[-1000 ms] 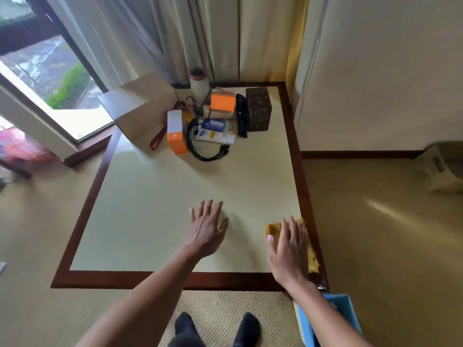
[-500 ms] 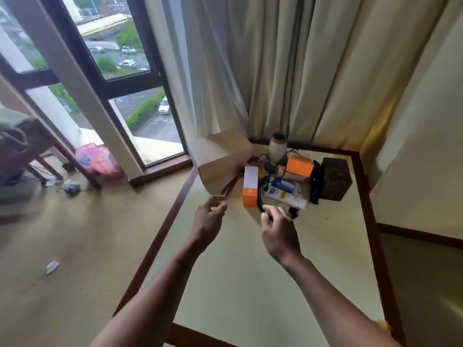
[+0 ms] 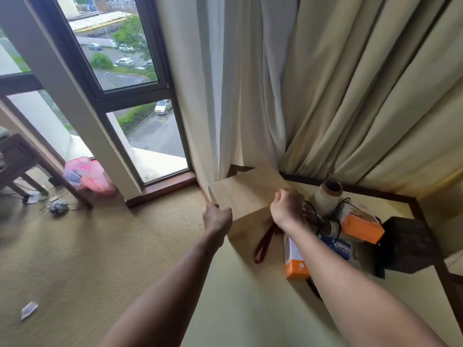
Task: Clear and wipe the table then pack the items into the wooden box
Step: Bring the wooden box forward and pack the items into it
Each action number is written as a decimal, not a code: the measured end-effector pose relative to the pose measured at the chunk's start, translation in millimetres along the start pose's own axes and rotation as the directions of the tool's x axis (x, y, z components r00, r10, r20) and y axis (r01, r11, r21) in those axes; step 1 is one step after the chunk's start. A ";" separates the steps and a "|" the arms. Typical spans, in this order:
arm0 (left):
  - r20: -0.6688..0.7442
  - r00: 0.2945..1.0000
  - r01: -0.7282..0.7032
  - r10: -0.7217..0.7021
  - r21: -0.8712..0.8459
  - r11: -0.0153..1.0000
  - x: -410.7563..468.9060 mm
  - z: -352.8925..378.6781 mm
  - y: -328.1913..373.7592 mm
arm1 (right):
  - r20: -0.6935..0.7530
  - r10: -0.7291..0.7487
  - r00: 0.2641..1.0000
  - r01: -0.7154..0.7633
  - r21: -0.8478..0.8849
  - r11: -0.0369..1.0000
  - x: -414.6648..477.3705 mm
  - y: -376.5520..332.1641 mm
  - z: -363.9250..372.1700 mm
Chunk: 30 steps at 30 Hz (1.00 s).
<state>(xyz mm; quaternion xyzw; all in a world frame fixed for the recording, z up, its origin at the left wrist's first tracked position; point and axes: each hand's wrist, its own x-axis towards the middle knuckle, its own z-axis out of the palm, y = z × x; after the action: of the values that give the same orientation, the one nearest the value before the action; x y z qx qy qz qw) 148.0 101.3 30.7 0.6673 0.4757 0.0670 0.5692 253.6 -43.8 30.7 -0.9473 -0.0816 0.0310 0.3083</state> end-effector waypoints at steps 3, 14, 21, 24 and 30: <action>0.005 0.998 0.056 -0.056 0.052 0.997 28.6 4.2 3.1 | 0.050 0.137 0.989 -0.129 -0.130 0.983 39.9 0.8 9.6; 0.110 0.989 0.110 -0.098 -0.109 0.988 69.3 2.6 -0.1 | 0.128 0.131 0.983 -0.138 0.054 0.989 65.2 10.1 22.3; 0.023 0.999 -0.034 0.046 -0.373 0.927 -4.4 -36.0 23.5 | -0.097 -0.077 0.992 0.103 0.306 0.946 0.9 -16.9 -41.2; 0.010 0.995 -0.079 0.098 -0.525 0.847 -64.9 -57.8 31.6 | -0.174 -0.092 0.981 0.149 0.356 0.922 -56.2 -9.0 -78.2; 0.103 0.993 0.005 0.061 -0.547 0.837 -173.8 -68.5 -9.3 | -0.221 -0.101 0.970 0.211 0.561 0.800 -187.6 55.1 -136.6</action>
<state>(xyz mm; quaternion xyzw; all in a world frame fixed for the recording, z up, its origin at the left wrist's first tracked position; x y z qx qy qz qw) 5.9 24.5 125.1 0.4871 0.3933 0.1690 0.7612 91.2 -199.4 110.2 -0.7967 -0.1181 -0.0568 0.5900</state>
